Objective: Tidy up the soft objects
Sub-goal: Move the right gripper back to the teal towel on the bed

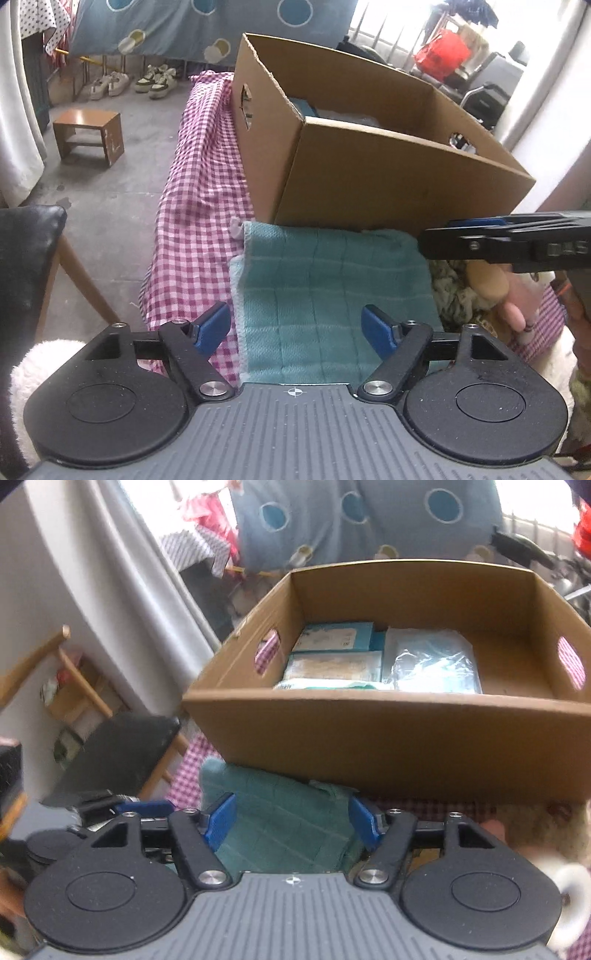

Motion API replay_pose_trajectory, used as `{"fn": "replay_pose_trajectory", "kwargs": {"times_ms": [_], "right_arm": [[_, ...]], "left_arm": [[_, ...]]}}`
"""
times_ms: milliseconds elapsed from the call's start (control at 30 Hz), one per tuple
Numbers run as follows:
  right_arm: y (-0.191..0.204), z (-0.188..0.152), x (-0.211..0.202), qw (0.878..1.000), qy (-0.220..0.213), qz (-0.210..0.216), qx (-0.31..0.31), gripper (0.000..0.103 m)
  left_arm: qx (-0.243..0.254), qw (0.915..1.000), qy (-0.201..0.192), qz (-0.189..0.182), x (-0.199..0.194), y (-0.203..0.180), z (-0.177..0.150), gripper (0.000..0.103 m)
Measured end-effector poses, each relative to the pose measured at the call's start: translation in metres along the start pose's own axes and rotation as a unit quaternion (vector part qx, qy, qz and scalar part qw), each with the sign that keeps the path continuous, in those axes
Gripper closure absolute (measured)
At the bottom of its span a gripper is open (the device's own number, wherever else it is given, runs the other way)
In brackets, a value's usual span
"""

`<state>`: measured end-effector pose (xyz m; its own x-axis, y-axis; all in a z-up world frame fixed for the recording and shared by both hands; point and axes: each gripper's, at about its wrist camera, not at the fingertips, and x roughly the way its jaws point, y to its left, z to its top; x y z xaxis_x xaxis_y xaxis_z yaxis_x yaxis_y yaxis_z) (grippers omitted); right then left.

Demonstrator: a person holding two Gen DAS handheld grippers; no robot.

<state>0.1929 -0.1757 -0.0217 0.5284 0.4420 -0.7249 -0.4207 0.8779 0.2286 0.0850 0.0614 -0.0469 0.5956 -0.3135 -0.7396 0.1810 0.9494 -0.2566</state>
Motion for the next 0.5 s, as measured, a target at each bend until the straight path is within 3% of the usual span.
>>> {"fn": "replay_pose_trajectory", "kwargs": {"times_ms": [233, 333, 500], "right_arm": [[0.019, 0.005, 0.014, 0.997, 0.032, 0.019, -0.070, 0.037], [0.030, 0.000, 0.015, 0.993, 0.050, 0.040, -0.099, 0.037], [0.038, -0.015, 0.009, 0.988, 0.069, 0.036, -0.135, 0.037]], "left_arm": [[0.021, 0.9982, 0.008, -0.056, -0.007, -0.014, -0.013, 0.025], [0.037, 0.9981, 0.021, -0.044, -0.008, -0.019, -0.020, 0.025], [0.032, 0.9985, 0.033, -0.030, -0.014, -0.011, -0.030, 0.025]]}}
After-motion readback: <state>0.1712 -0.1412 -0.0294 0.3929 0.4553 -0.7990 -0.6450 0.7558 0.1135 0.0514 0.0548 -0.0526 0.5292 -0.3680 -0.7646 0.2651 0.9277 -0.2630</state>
